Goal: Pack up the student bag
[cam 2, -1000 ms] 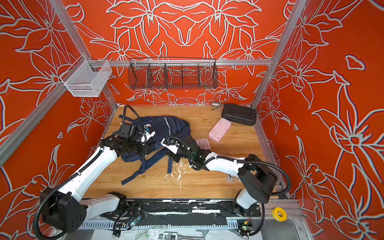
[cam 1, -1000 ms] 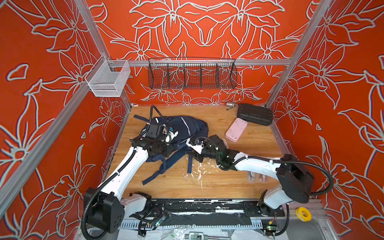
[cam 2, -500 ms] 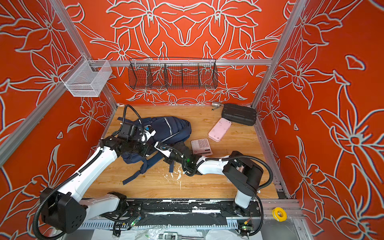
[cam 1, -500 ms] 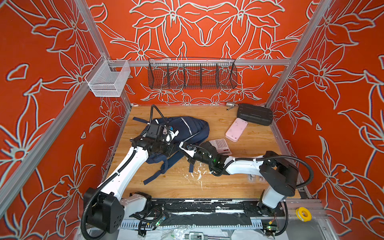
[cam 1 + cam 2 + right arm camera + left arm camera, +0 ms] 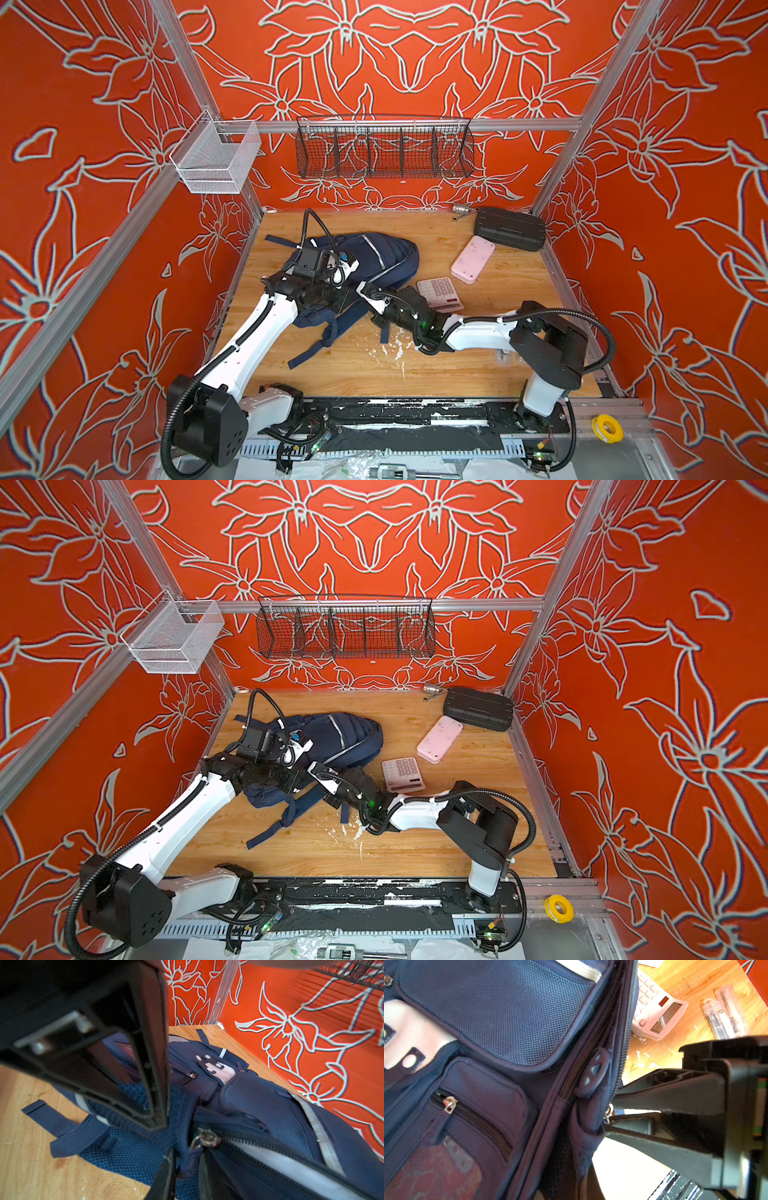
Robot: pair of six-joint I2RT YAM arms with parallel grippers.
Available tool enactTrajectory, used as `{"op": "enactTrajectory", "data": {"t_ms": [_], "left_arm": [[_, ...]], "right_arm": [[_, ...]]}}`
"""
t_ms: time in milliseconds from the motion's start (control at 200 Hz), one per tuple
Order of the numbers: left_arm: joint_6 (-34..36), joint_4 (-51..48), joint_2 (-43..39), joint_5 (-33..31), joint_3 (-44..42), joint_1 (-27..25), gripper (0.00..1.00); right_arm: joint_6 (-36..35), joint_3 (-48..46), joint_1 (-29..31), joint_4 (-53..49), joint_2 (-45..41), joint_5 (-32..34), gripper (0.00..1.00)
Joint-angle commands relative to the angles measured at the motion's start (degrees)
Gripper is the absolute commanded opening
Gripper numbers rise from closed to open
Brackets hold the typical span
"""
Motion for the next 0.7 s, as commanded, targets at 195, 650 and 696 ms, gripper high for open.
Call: {"op": "enactTrajectory", "data": {"t_ms": [195, 650, 696], "left_arm": [[0.7, 2.3, -2.7, 2.0, 0.4, -1.1, 0.00], [4.0, -3.4, -3.5, -6.2, 0.2, -1.1, 0.00], [4.5, -4.2, -3.5, -6.8, 0.1, -1.1, 0.00]], "right_arm": [[0.1, 2.3, 0.3, 0.0, -0.1, 3.6, 0.12], [5.5, 0.5, -1.8, -6.0, -4.9, 4.1, 0.00], [6.9, -0.2, -2.6, -6.0, -5.6, 3.2, 0.00]]}}
